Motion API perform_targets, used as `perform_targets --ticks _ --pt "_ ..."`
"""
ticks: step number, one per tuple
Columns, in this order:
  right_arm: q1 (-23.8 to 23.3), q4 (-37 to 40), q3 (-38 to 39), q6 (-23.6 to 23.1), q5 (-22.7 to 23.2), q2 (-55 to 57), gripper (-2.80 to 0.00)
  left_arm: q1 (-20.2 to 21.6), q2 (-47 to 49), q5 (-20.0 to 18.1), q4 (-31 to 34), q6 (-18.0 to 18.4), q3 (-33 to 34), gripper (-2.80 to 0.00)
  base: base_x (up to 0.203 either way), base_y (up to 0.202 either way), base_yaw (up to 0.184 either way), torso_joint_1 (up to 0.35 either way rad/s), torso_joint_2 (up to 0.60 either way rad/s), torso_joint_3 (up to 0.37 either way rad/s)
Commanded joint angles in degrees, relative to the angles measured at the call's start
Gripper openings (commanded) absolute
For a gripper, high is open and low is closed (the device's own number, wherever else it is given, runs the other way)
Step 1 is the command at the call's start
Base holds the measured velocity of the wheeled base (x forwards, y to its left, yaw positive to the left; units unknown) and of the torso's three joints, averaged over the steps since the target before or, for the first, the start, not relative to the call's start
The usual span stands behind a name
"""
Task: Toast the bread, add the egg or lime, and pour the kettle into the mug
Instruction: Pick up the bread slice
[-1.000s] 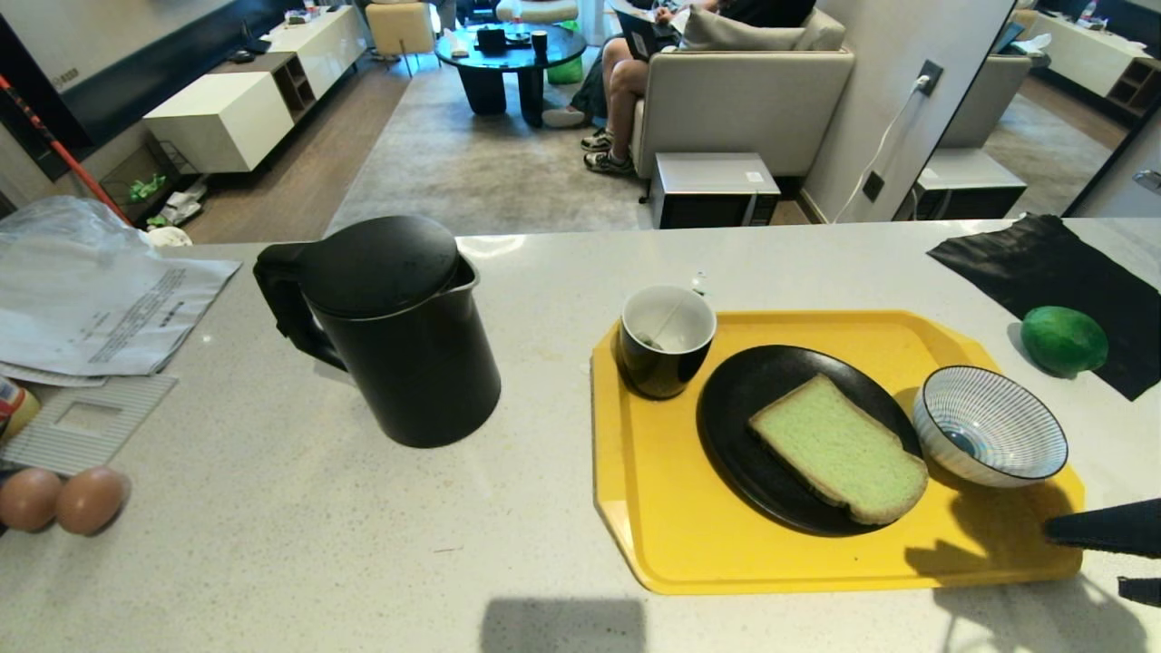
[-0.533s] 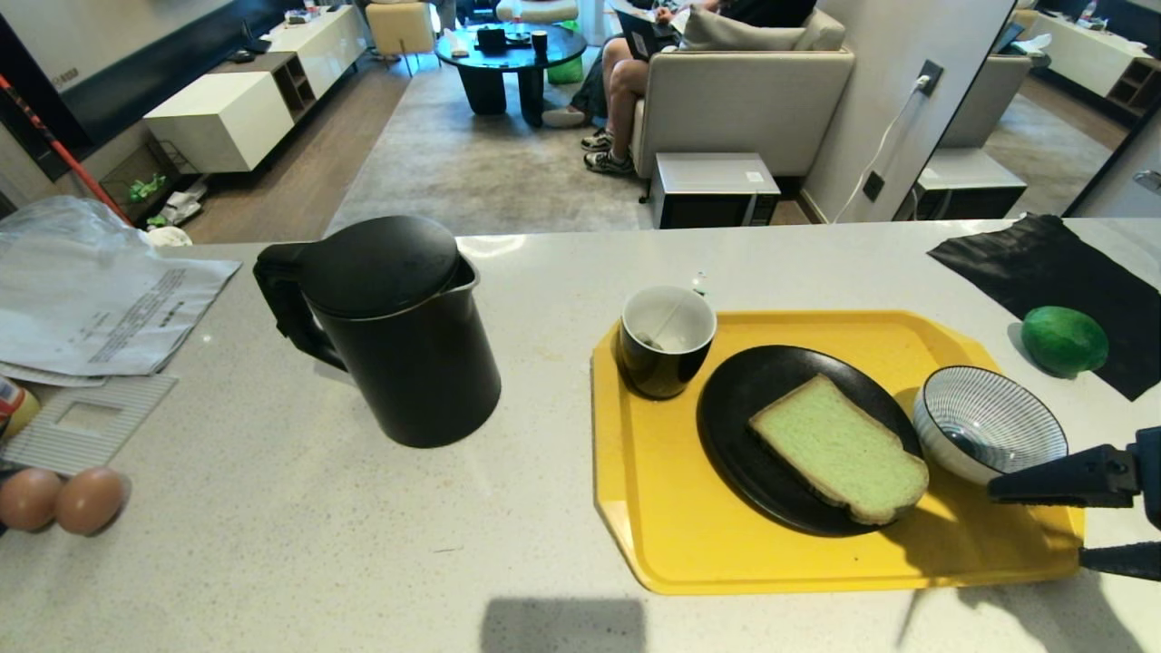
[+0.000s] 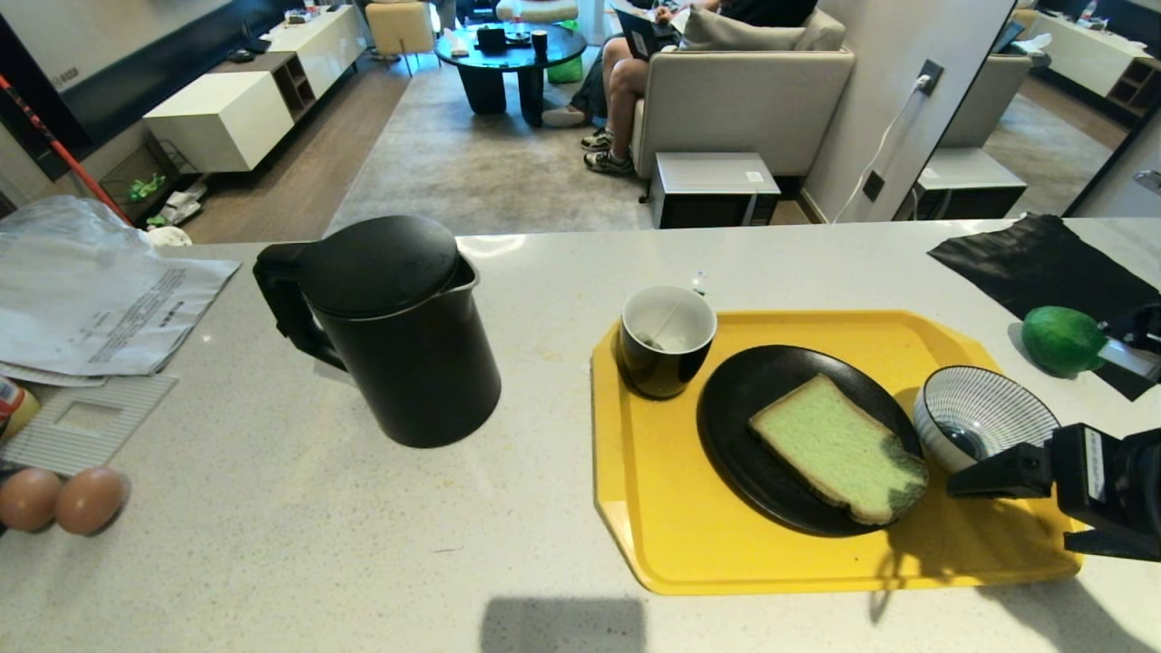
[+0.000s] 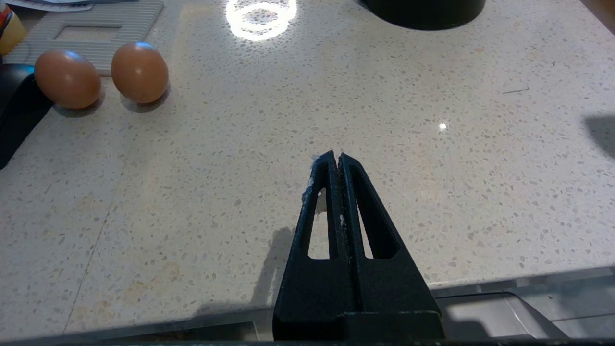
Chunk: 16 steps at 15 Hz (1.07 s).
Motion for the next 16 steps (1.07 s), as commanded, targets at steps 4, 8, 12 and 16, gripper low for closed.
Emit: perform_targets --ticks 4,8,12,16 --pt "1.9 4.2 -4.7 0.7 -5.0 5.6 0.00 0.0 0.0 0.0 0.0 0.0 1.0 -2.80 0.000 0.000 0.000 0.000 0.00 0.000" --pt "2.5 4.4 -4.7 4.0 -6.1 7.7 0.00 0.0 0.0 0.0 0.0 0.0 1.0 -2.80 0.000 0.000 0.000 0.000 0.00 0.000" --pt "2.5 4.3 -5.7 9.1 -6.1 10.0 0.00 0.0 0.0 0.0 0.0 0.0 1.0 -2.80 0.000 0.000 0.000 0.000 0.00 0.000" --pt "2.5 4.3 -8.2 12.1 -6.2 13.0 0.00 0.0 0.0 0.0 0.0 0.0 1.0 -2.80 0.000 0.000 0.000 0.000 0.00 0.000"
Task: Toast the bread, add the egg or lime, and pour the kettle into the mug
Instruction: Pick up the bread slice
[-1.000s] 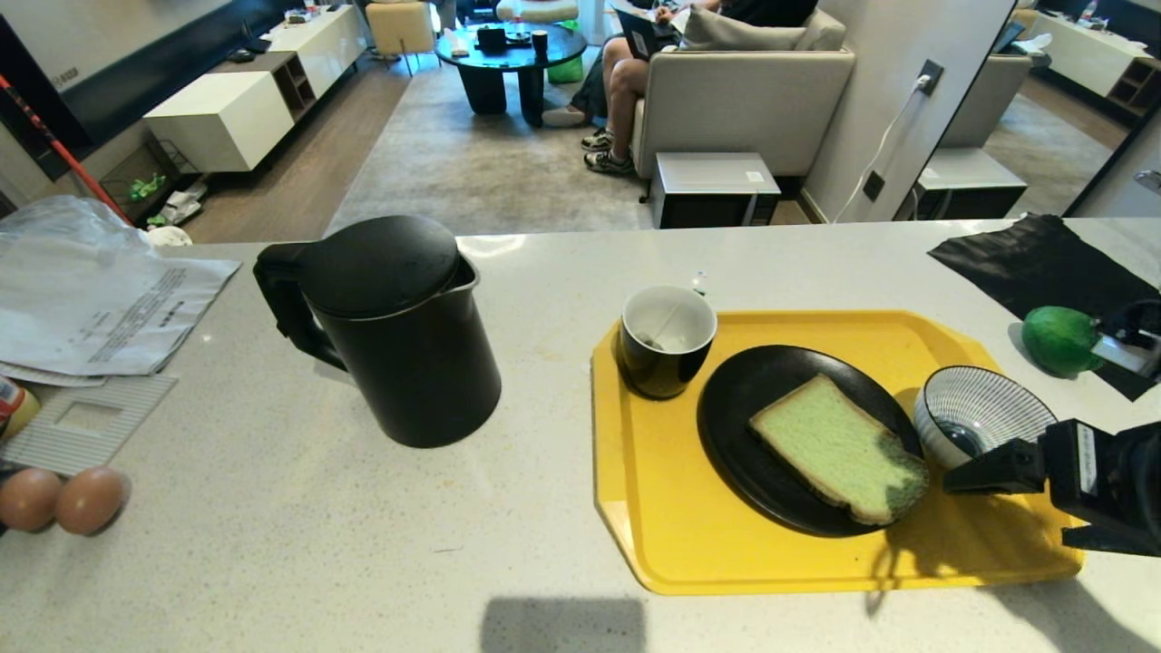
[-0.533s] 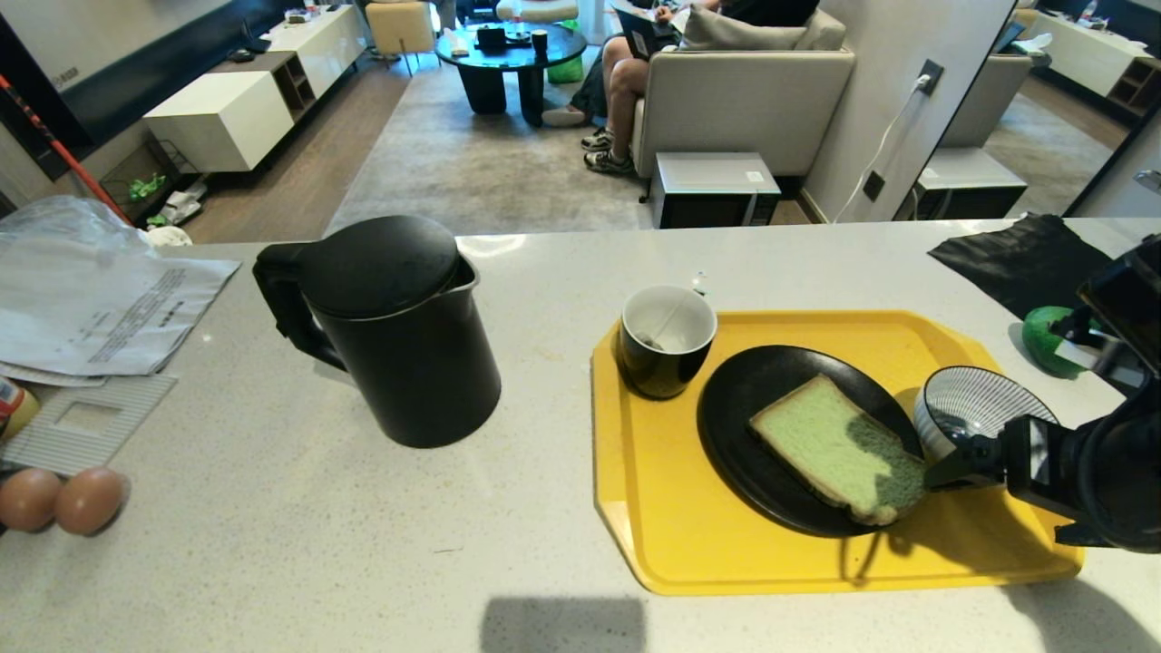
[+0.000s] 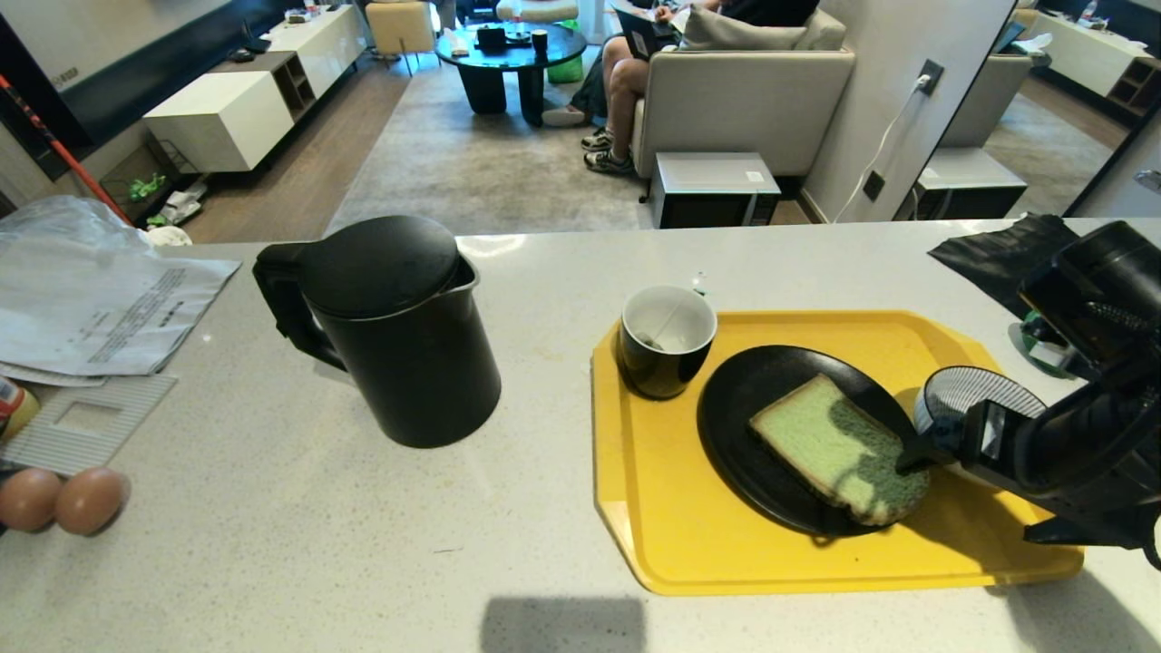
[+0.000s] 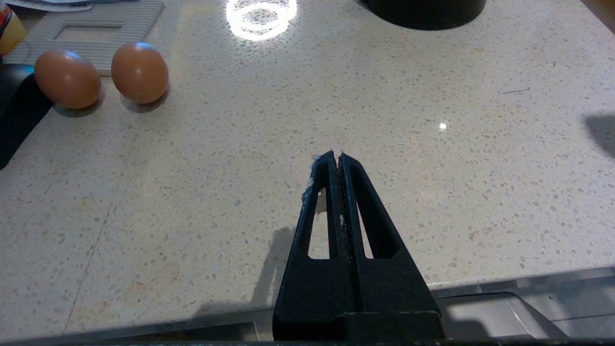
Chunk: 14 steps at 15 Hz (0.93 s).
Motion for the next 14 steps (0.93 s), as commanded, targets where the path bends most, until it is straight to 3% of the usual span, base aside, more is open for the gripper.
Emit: perform_targets --ticks 1,14 --pt "0.0 0.3 -0.9 0.5 -0.1 1.9 0.00 0.0 0.0 0.0 -0.1 0.0 1.0 -2.80 0.000 0.000 0.000 0.000 0.00 0.000" --pt "1.0 0.1 -5.2 2.3 -1.9 7.9 0.00 0.0 0.0 0.0 -0.1 0.0 1.0 -2.80 0.000 0.000 0.000 0.000 0.00 0.000"
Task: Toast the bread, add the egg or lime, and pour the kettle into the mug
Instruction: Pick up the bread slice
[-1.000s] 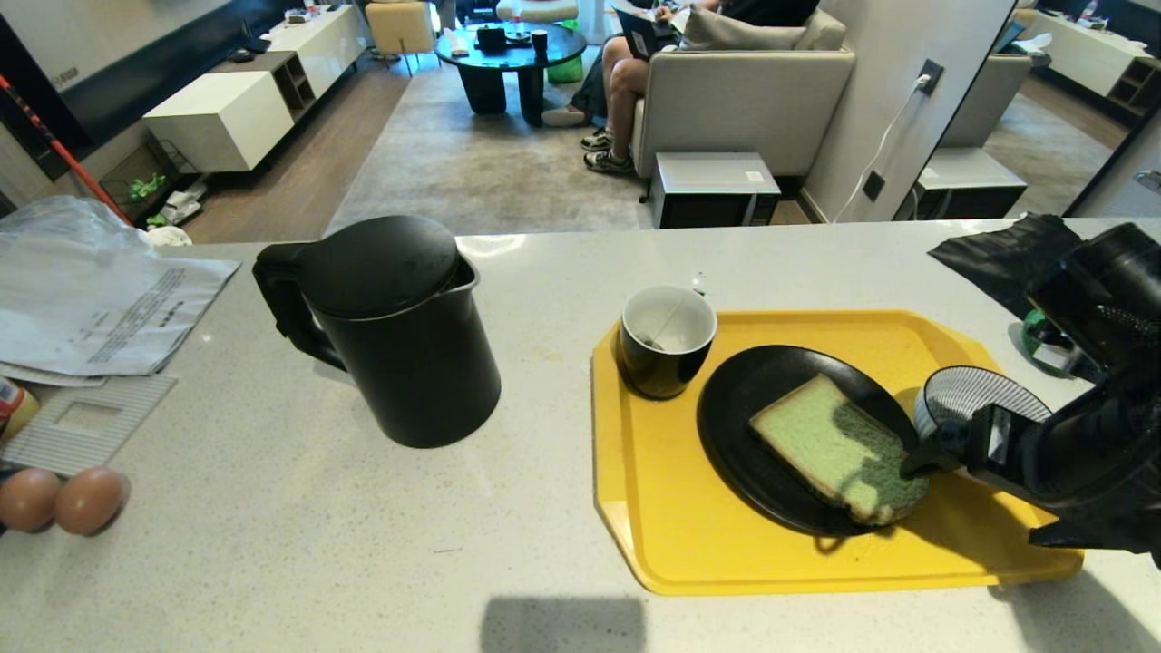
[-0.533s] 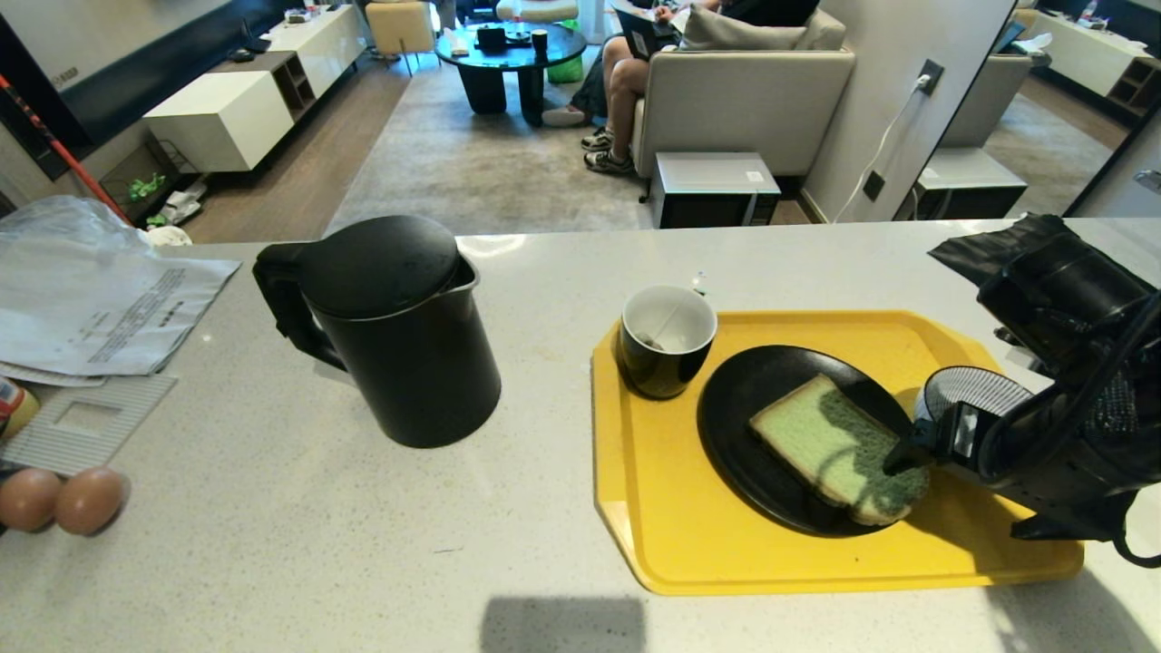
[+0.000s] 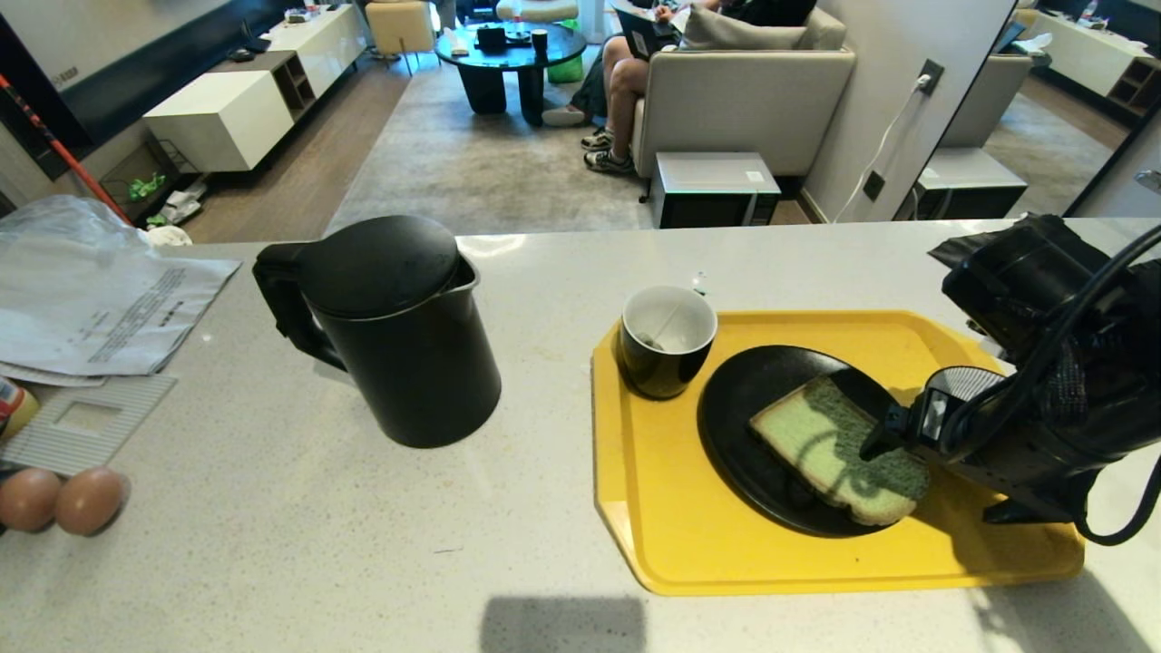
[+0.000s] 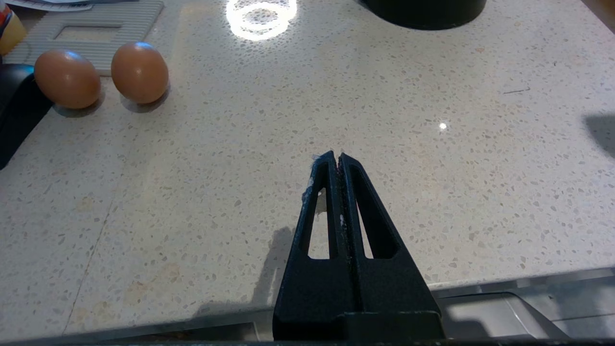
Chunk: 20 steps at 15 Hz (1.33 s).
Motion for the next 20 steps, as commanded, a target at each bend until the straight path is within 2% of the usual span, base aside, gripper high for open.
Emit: perform_targets --ticks 1,10,14,15,20 --pt "0.3 0.3 -0.8 0.7 0.0 1.0 0.00 0.0 0.0 0.0 0.0 0.0 1.0 -2.80 0.000 0.000 0.000 0.000 0.00 0.000" --pt "0.2 0.3 -1.0 0.9 0.3 1.2 0.00 0.0 0.0 0.0 0.0 0.0 1.0 -2.80 0.000 0.000 0.000 0.000 0.00 0.000" --pt "0.3 0.3 -0.6 2.6 0.3 0.9 0.00 0.0 0.0 0.0 0.0 0.0 1.0 -2.80 0.000 0.000 0.000 0.000 0.00 0.000" --pt "0.3 0.3 -0.5 2.7 0.4 0.9 -2.80 0.0 0.0 -0.1 0.0 0.0 1.0 -2.80 0.000 0.000 0.000 0.000 0.00 0.000" --pt "1.9 0.3 -0.3 4.4 0.6 1.8 -2.80 0.0 0.0 0.0 0.0 0.0 1.0 -2.80 0.000 0.000 0.000 0.000 0.00 0.000"
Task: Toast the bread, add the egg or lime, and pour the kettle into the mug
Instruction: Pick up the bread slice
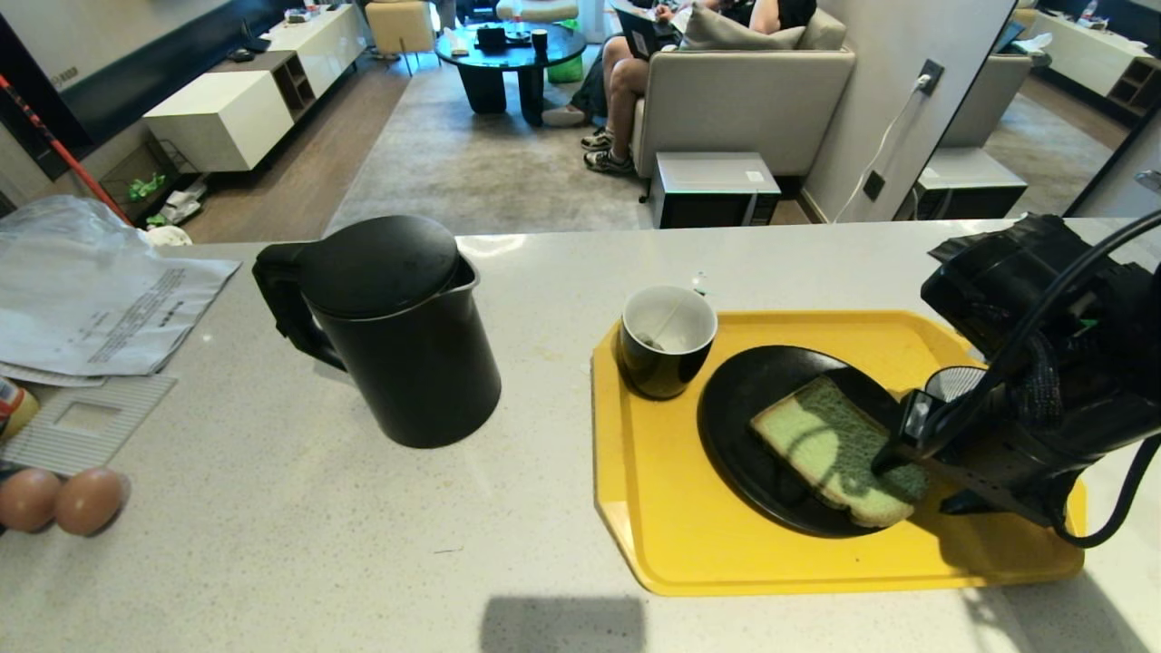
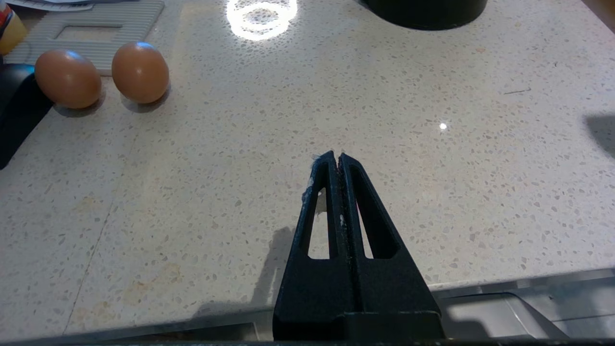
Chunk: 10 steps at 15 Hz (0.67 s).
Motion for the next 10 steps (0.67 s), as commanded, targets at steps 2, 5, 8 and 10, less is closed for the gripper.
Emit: perform_targets --ticks 2,5,8,10 --pt "2.0 0.3 0.3 1.8 0.1 1.2 -2.80 0.0 0.0 0.0 0.0 0.0 1.0 -2.80 0.000 0.000 0.000 0.000 0.00 0.000" --pt "2.5 0.1 0.2 1.8 0.0 1.7 -2.80 0.0 0.0 -0.1 0.0 0.0 1.0 -2.80 0.000 0.000 0.000 0.000 0.00 0.000" --pt "2.5 0.1 0.1 1.8 -0.2 0.5 -2.80 0.0 0.0 -0.1 0.0 0.0 1.0 -2.80 0.000 0.000 0.000 0.000 0.00 0.000" --pt "2.4 0.2 0.0 1.8 -0.2 -0.9 -2.80 0.0 0.0 -0.1 0.0 0.0 1.0 -2.80 0.000 0.000 0.000 0.000 0.00 0.000"
